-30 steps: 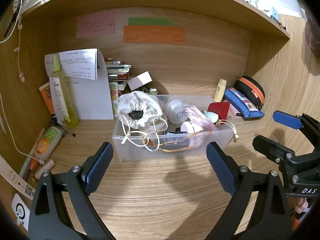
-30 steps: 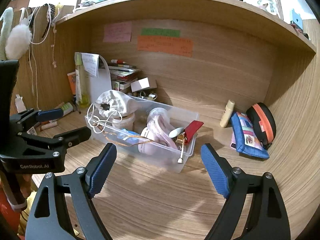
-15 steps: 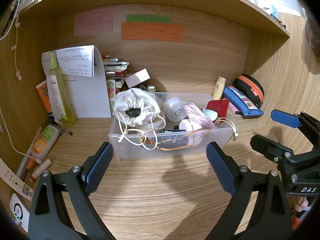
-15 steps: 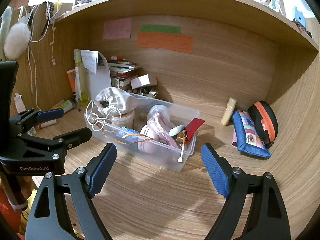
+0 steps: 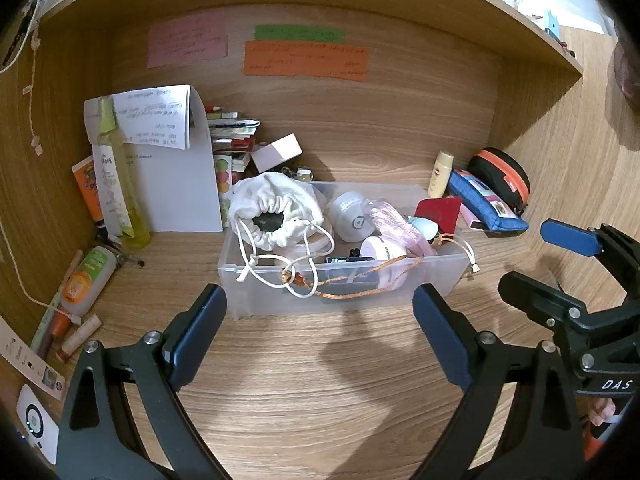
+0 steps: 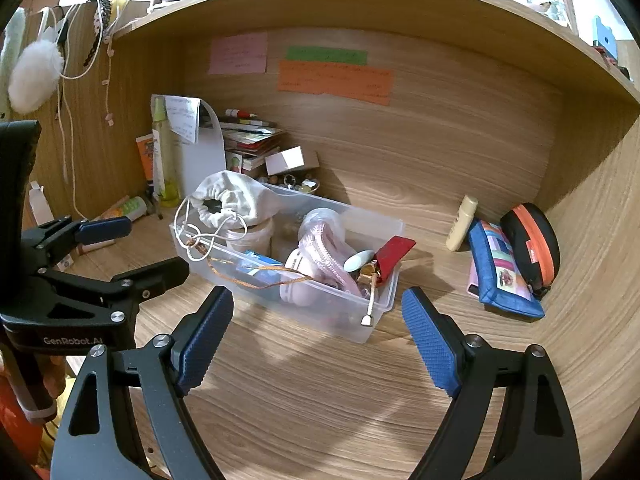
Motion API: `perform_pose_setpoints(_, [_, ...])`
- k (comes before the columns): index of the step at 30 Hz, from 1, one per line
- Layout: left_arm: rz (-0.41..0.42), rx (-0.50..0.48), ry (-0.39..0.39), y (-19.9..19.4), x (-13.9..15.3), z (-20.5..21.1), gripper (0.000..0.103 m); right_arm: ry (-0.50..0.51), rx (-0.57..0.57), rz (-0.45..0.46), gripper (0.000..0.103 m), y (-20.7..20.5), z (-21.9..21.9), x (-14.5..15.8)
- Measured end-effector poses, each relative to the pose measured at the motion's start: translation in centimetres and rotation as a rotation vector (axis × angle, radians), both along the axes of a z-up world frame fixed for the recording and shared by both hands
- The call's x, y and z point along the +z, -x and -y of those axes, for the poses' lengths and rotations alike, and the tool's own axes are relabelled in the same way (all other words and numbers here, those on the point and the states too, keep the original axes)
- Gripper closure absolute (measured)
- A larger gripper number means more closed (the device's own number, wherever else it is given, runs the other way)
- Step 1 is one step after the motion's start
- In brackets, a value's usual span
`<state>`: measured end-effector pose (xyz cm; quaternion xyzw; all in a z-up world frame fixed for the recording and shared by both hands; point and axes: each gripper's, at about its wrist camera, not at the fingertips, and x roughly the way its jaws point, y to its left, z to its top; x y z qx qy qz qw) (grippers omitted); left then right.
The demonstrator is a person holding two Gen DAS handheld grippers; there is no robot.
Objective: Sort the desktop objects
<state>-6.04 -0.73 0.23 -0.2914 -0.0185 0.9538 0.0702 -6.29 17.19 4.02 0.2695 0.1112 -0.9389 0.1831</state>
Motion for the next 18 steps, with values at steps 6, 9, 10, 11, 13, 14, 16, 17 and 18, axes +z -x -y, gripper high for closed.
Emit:
perform_pose_setpoints(6, [0.003, 0.000, 0.002, -0.05, -0.13, 0.16, 0.008, -0.003, 0.004, -0.002, 0.018, -0.09, 0.25, -0.02])
perform_pose_setpoints(9, [0.005, -0.003, 0.004, -0.10, -0.14, 0.11, 0.008, -0.002, 0.006, -0.001, 0.018, -0.10, 0.28, 0.02])
perform_pose_setpoints(10, [0.005, -0.004, 0.005, -0.12, -0.12, 0.09, 0.008, -0.002, 0.006, -0.001, 0.018, -0.10, 0.29, 0.02])
perform_pose_setpoints(11, [0.004, -0.004, 0.005, -0.15, -0.10, 0.07, 0.008, -0.002, 0.005, -0.001, 0.018, -0.10, 0.30, 0.02])
perform_pose_setpoints(13, [0.004, -0.002, 0.004, -0.13, -0.09, 0.06, 0.008, -0.002, 0.007, 0.000, 0.018, -0.13, 0.31, 0.03])
perform_pose_setpoints(14, [0.004, -0.002, 0.002, -0.09, -0.07, 0.09, 0.008, -0.003, 0.006, -0.001, 0.018, -0.13, 0.32, 0.03])
perform_pose_setpoints(16, [0.013, -0.001, -0.003, 0.02, -0.11, 0.13, 0.008, -0.001, 0.006, 0.000, 0.018, -0.12, 0.30, 0.04])
perform_pose_setpoints(17, [0.021, -0.008, -0.010, 0.16, -0.12, 0.20, 0.008, -0.001, 0.007, 0.001, 0.018, -0.12, 0.30, 0.03])
perform_pose_setpoints(18, [0.025, -0.012, -0.019, 0.20, -0.12, 0.24, 0.008, 0.002, 0.008, 0.002, 0.018, -0.11, 0.32, 0.05])
